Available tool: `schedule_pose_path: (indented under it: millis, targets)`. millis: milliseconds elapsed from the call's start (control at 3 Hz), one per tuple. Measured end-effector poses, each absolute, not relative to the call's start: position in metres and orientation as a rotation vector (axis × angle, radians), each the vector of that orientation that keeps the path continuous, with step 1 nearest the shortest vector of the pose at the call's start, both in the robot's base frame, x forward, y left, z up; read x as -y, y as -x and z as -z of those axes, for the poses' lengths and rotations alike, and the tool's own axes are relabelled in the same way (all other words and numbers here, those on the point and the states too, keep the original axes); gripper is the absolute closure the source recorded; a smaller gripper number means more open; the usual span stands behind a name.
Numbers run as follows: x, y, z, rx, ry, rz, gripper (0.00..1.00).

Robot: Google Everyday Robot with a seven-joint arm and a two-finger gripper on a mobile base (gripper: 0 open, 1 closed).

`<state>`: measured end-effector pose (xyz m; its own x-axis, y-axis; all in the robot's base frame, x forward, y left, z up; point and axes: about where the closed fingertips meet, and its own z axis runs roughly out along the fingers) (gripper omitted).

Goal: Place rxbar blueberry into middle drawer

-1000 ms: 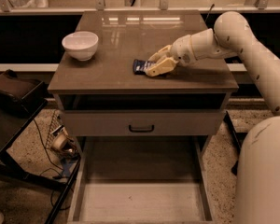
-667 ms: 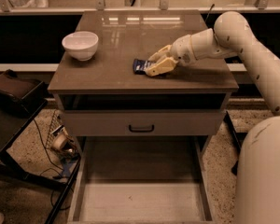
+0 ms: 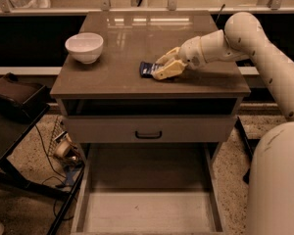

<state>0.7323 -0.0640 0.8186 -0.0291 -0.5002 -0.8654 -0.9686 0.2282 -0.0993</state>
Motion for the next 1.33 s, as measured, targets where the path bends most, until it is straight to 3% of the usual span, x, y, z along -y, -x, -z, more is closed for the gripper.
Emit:
schedule_pose_path:
  millis: [1000, 1333]
  targets:
    - [0.0641, -0.7323, -0.8188, -1.657, 1.392, -0.697, 1.0]
    - [0.064, -0.7323, -0.8187, -1.657, 1.392, -0.697, 0.82]
